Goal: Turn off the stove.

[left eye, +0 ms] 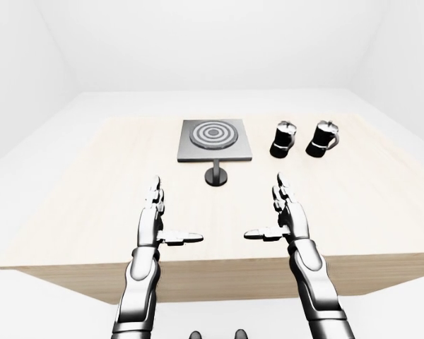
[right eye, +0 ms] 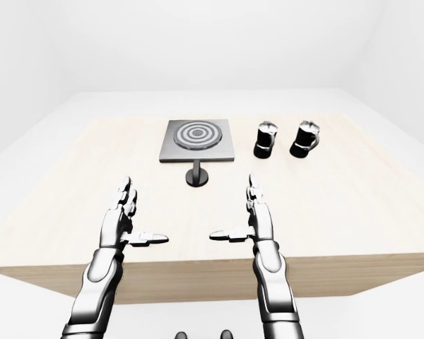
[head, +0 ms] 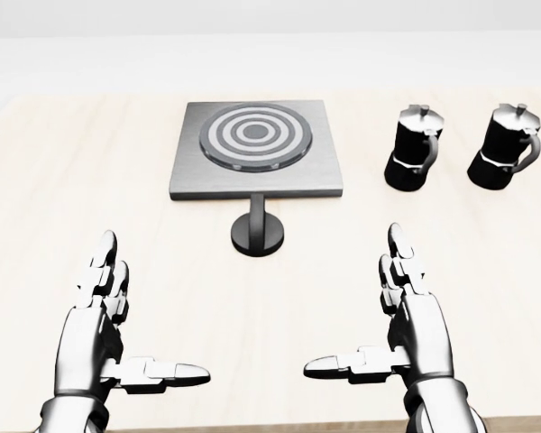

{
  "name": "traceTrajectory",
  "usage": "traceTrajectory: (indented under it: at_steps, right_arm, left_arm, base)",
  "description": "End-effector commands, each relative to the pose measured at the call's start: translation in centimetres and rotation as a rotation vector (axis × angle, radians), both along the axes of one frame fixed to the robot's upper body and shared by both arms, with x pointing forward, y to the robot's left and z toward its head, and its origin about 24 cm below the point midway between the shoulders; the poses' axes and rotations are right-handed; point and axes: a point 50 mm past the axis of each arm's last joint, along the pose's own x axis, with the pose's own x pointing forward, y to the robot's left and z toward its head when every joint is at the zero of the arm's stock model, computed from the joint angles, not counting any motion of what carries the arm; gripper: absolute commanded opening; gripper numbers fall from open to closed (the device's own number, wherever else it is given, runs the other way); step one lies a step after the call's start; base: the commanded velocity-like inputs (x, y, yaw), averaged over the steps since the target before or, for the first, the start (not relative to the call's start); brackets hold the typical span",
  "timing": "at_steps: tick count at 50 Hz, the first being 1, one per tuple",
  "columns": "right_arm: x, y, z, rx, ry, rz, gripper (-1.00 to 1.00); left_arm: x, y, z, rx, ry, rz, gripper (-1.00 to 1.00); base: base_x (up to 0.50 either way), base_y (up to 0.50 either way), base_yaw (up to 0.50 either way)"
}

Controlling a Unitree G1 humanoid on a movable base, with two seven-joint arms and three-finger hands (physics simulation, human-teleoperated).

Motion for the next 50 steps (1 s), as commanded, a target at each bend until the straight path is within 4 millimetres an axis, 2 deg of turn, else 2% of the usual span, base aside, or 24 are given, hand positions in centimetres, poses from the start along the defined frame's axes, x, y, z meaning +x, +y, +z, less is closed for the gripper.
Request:
traceTrajectory:
  at_steps: [1,10,22,50]
  right_arm:
    - [0.04,-0.07,-0.11,0.000,0.000,-0.001,1.00]
    - [-0.02,-0.03,0.02,0.003,0.003,-0.003,1.00]
    - [0.04,-0.07,-0.16,0.010,0.005,0.002,1.00]
    - [0.12,-0.03,-0.16,0.008,-0.004,0.012,1.00]
  left_arm:
    - [-0.05,-0.01,0.05,0.004,-0.006,-0.001,1.00]
    - [-0.05,-0.04,-0.02,0.006,-0.010,-0.001,1.00]
    - [-0.11,-0.07,0.04,0.009,-0.014,-0.001,1.00]
    - [-0.06,0.23,0.37,-0.017,-0.018,0.003,1.00]
  base:
    - [0.09,0.42,0.00]
    - [0.09,0.38,0.00]
    - [0.15,0.02,0.00]
    - [0.47,-0.02,0.00]
